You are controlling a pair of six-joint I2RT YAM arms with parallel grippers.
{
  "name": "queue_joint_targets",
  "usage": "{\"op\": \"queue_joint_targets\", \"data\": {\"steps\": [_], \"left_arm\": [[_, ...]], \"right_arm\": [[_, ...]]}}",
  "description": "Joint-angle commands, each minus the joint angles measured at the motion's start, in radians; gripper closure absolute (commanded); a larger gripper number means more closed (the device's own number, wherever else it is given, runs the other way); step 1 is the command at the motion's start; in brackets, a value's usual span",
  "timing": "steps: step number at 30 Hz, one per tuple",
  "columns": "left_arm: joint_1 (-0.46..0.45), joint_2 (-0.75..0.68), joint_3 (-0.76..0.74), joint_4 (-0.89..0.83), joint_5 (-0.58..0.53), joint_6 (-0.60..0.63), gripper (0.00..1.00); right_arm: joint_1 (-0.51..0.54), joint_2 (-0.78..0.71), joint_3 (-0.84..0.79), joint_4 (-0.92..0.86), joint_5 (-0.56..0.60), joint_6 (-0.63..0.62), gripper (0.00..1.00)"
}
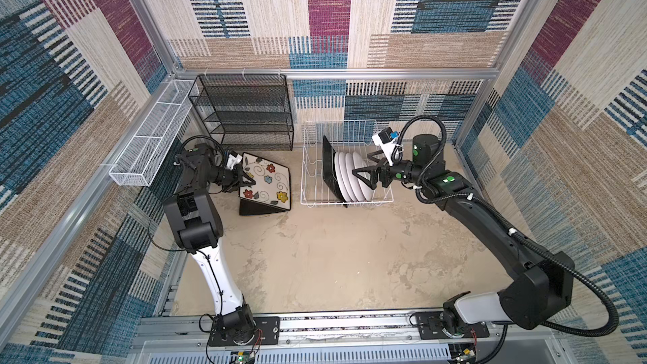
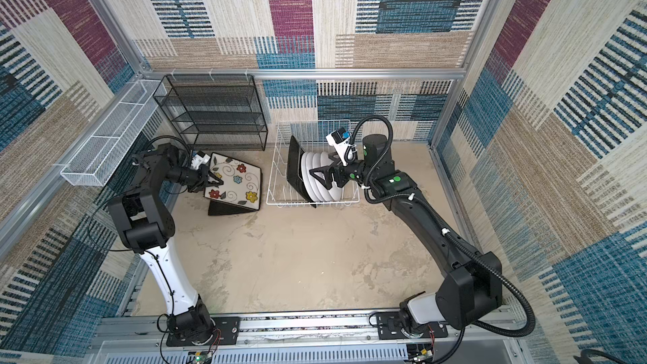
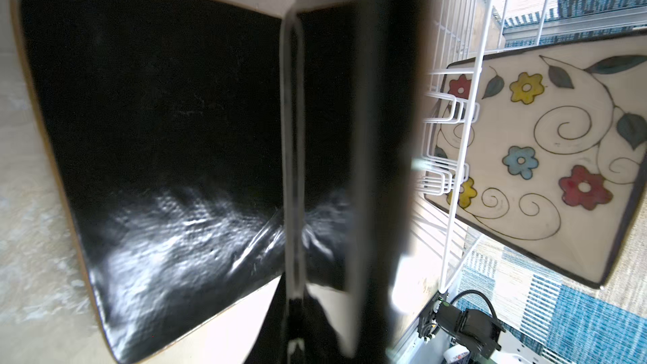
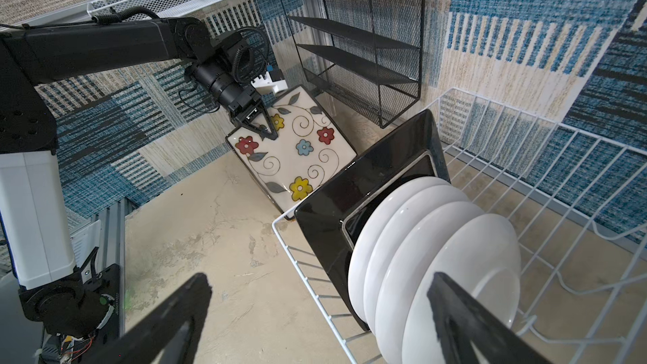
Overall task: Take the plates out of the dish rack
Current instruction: 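Lower the cream floral plate flat onto the black plate and open the left gripper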
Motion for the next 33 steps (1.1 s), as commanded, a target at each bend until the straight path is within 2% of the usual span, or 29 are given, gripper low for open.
{"op": "queue_joint_targets", "data": {"steps": [1, 14, 18, 33], "left_arm": [[0.005, 0.008, -0.004, -0.005, 0.085, 0.049, 1.0], [0.037, 0.055, -0.011, -0.006, 0.089, 0.077, 1.0], [0.047, 0.077, -0.009, -0.005, 0.097, 0.076, 0.92], [0.07, 0.148, -0.01, -0.006, 0.111, 0.098, 0.79]], "right_arm": [[0.001, -0.001, 0.007, 0.017, 0.001, -0.001, 0.01], [0.008, -0.001, 0.016, 0.007, 0.003, 0.0, 0.01], [0.01, -0.002, 0.015, 0.012, 0.003, 0.005, 0.01], [0.02, -0.007, 0.023, -0.016, 0.022, -0.019, 0.01]]}}
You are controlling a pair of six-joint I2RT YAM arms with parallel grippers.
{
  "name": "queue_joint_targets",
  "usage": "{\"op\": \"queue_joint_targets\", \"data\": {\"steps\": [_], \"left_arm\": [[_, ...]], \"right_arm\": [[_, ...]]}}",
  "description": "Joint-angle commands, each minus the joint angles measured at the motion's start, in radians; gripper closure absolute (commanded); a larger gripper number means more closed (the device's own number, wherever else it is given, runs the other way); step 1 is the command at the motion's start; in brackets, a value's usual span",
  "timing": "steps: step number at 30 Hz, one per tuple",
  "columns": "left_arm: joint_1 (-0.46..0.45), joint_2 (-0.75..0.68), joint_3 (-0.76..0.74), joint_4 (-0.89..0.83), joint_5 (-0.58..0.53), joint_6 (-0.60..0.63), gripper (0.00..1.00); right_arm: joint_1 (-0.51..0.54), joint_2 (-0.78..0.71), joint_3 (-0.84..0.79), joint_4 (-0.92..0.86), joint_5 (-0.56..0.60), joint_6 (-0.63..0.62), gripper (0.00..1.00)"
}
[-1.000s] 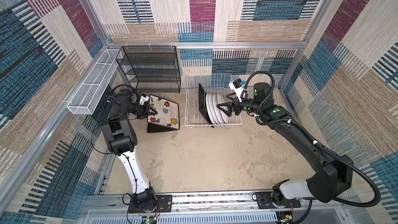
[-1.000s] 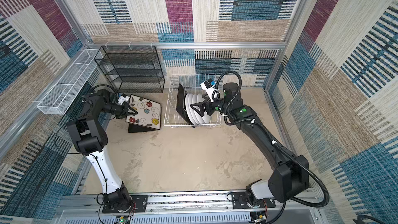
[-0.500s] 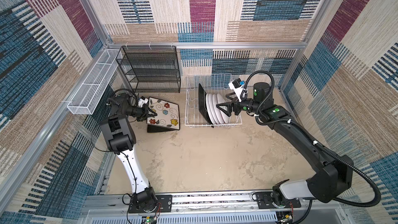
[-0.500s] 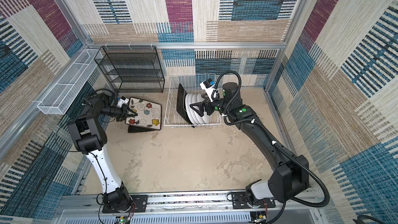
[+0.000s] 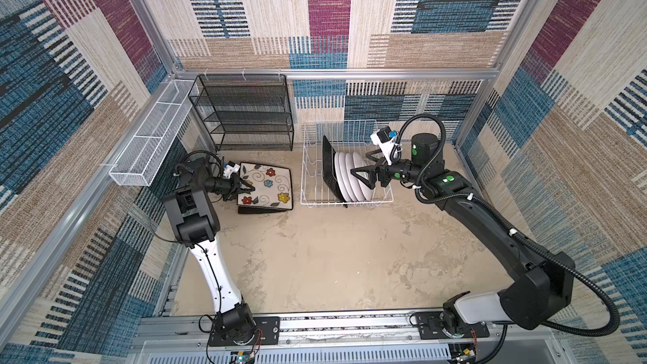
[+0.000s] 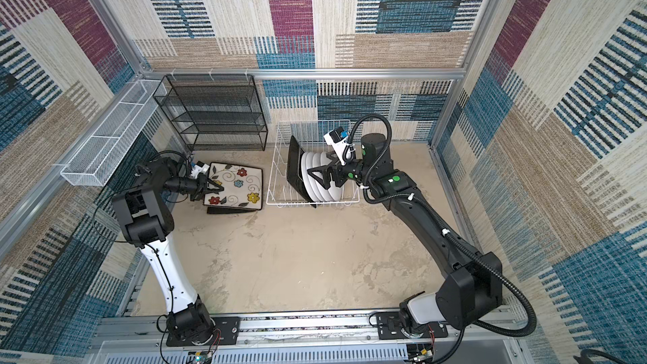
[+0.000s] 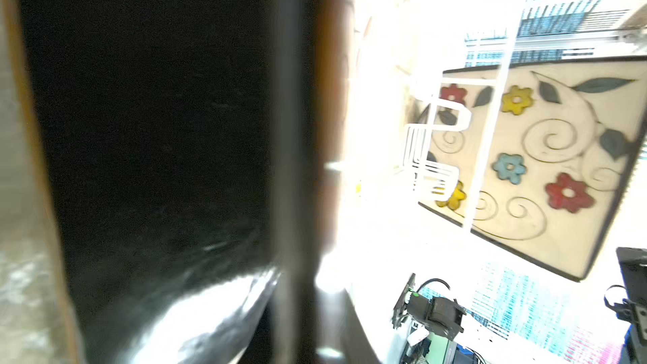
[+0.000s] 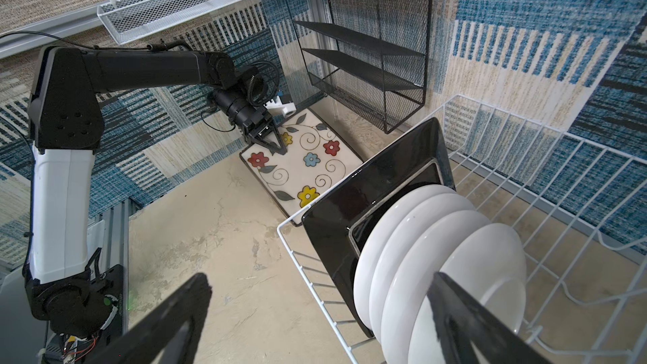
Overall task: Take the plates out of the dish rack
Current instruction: 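Lower the cream floral plate flat onto the black plate and open the left gripper, then move the left gripper back to the dark square plate in the rack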
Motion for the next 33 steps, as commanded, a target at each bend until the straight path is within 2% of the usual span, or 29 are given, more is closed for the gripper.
{"op": "queue_joint_targets", "data": {"steps": [1, 16, 29, 33], "left_arm": [[0.007, 0.01, 0.007, -0.017, -0.021, 0.028, 0.78], [0.032, 0.068, 0.057, -0.027, -0.054, 0.006, 0.7], [0.039, 0.065, 0.091, -0.027, -0.166, -0.043, 0.68], [0.039, 0.034, 0.076, -0.027, -0.192, -0.055, 0.64]], "right_arm": [[0.002, -0.007, 0.007, -0.013, 0.013, -0.022, 0.01], [0.004, -0.002, 0.019, -0.022, 0.03, -0.024, 0.01], [0.006, -0.012, 0.003, -0.004, 0.022, -0.014, 0.01], [0.006, -0.015, 0.001, -0.002, 0.025, -0.012, 0.01]]}}
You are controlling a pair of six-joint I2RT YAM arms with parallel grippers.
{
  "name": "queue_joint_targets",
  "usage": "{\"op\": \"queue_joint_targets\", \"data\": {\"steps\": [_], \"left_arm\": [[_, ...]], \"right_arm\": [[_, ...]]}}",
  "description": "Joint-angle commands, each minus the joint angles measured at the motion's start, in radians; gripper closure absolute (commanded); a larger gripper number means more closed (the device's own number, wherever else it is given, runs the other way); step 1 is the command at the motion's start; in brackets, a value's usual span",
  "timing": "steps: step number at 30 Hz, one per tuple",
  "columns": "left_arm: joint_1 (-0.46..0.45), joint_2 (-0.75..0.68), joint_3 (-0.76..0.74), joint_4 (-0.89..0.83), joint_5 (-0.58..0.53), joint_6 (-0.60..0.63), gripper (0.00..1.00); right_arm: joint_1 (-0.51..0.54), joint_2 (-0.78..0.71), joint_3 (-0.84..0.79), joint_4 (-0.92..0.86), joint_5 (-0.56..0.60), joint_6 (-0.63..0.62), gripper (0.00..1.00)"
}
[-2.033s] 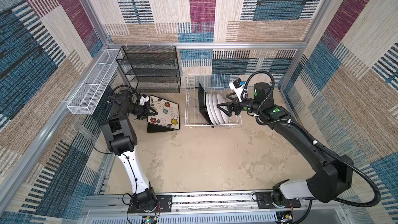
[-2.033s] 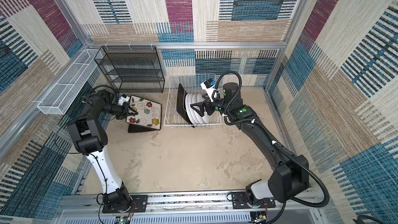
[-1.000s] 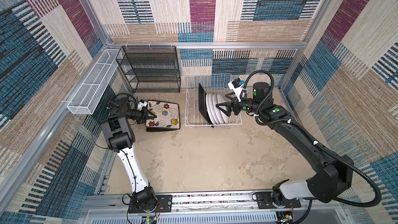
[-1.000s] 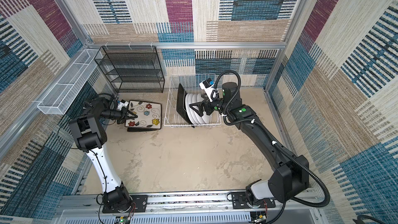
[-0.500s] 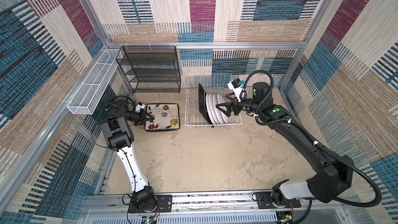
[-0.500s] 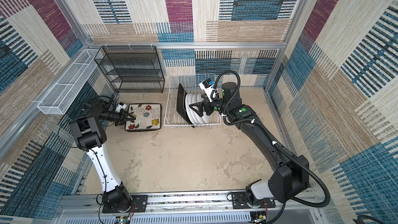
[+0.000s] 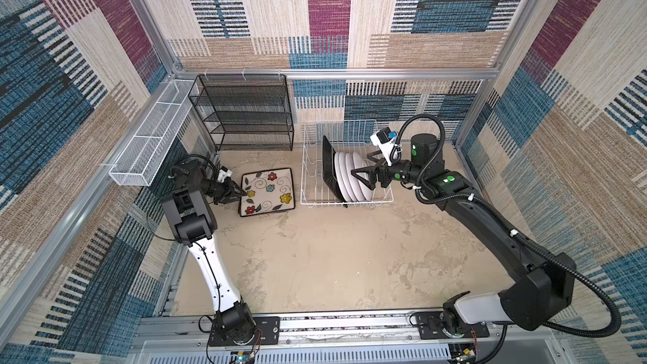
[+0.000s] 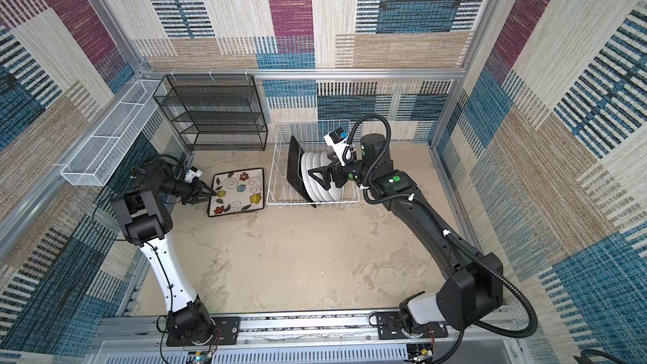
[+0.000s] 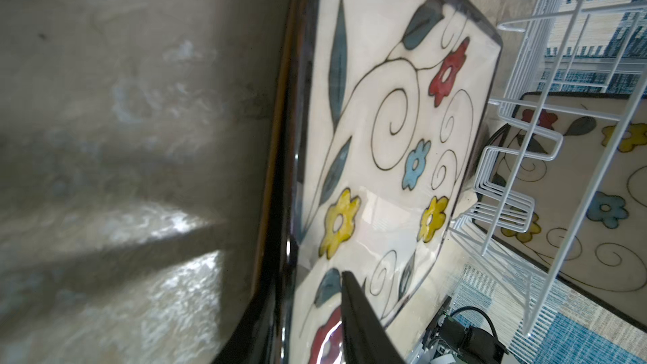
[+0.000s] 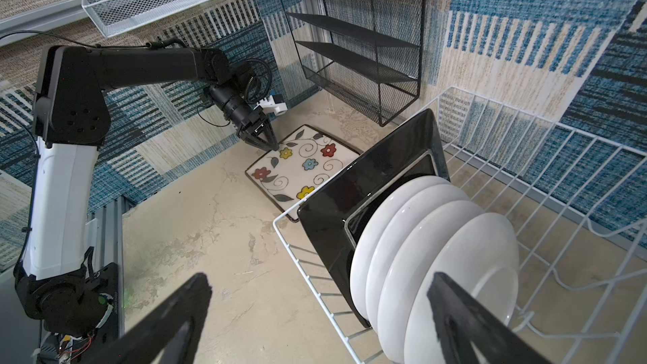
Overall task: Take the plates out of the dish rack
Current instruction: 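Move the left gripper back to the dark square plate in the rack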
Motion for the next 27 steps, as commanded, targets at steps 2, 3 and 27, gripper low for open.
{"op": "queue_joint_targets", "data": {"steps": [2, 3, 27], "left_arm": [[-0.002, -0.051, -0.013, -0.018, -0.024, -0.03, 0.56], [-0.003, -0.065, -0.018, -0.018, -0.031, -0.031, 0.52], [-0.213, -0.525, -0.182, 0.14, -0.099, -0.153, 0.31]], "right_arm": [[0.001, -0.01, -0.008, 0.033, 0.002, -0.003, 0.01], [0.001, -0.011, -0.009, 0.038, 0.002, -0.002, 0.01], [0.001, -0.02, -0.03, 0.116, 0.073, 0.058, 0.01]]}}
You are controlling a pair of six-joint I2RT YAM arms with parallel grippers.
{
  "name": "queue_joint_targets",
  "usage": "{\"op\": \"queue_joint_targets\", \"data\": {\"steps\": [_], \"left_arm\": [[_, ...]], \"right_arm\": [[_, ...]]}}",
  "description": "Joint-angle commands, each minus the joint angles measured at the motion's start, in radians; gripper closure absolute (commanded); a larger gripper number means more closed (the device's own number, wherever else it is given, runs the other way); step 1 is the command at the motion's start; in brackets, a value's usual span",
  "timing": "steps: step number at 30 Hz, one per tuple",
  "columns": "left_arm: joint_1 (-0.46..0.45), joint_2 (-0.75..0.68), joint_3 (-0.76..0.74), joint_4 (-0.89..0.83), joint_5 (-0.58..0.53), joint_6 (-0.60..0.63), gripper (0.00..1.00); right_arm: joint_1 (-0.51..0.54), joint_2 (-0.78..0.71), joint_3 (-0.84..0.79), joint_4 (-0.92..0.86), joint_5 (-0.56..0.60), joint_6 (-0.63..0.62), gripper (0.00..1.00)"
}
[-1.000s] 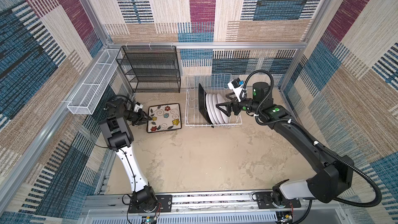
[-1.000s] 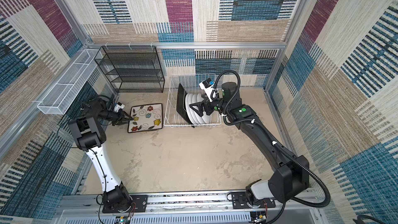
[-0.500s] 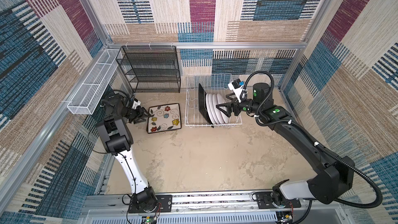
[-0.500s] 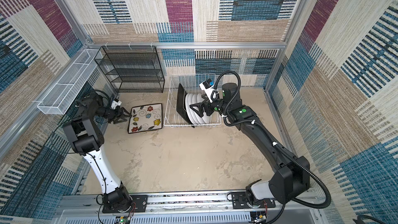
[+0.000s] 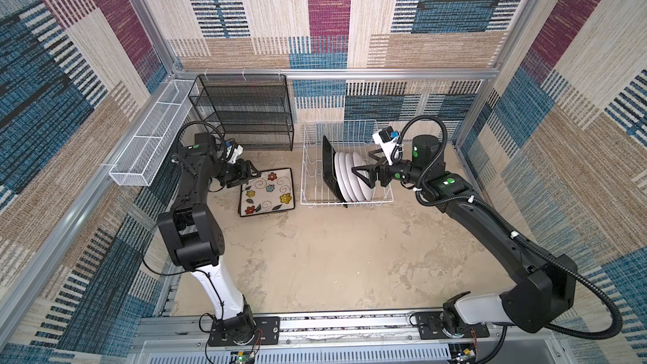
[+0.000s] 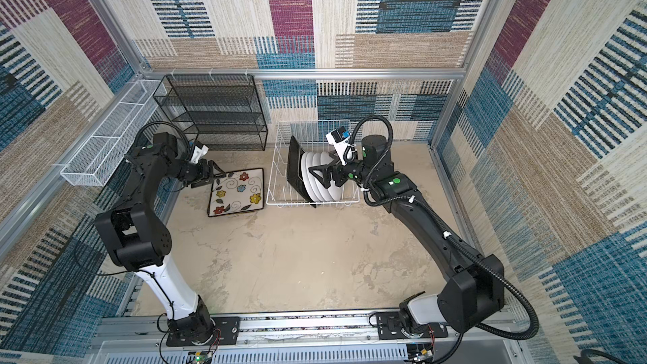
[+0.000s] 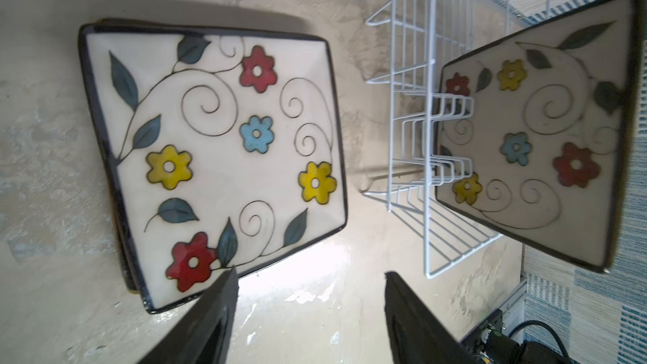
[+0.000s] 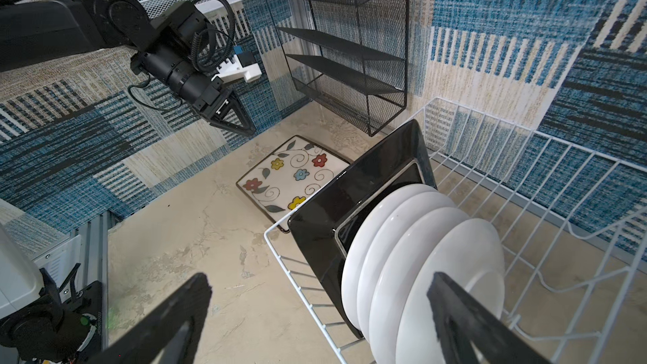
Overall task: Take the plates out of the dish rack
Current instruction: 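Move the left gripper back to the dark square plate in the rack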
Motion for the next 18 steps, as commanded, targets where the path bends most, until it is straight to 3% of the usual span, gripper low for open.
{"op": "queue_joint_targets", "data": {"steps": [1, 7, 13, 18], "left_arm": [[-0.04, -0.048, 0.009, 0.041, 0.01, -0.042, 0.3], [-0.192, -0.14, 0.022, 0.075, -0.06, -0.067, 0.28], [-0.334, -0.24, -0.073, 0.266, -0.219, -0.129, 0.22], [-0.409, -0.294, -0.166, 0.426, -0.237, -0.203, 0.21]], "right_arm": [[0.0, -0.007, -0.004, 0.058, 0.026, 0.032, 0.01], [0.0, -0.04, -0.075, 0.149, 0.132, 0.052, 0.01], [0.001, -0.069, -0.143, 0.216, 0.239, 0.061, 0.01], [0.0, -0.098, -0.191, 0.248, 0.282, 0.066, 0.01]]}}
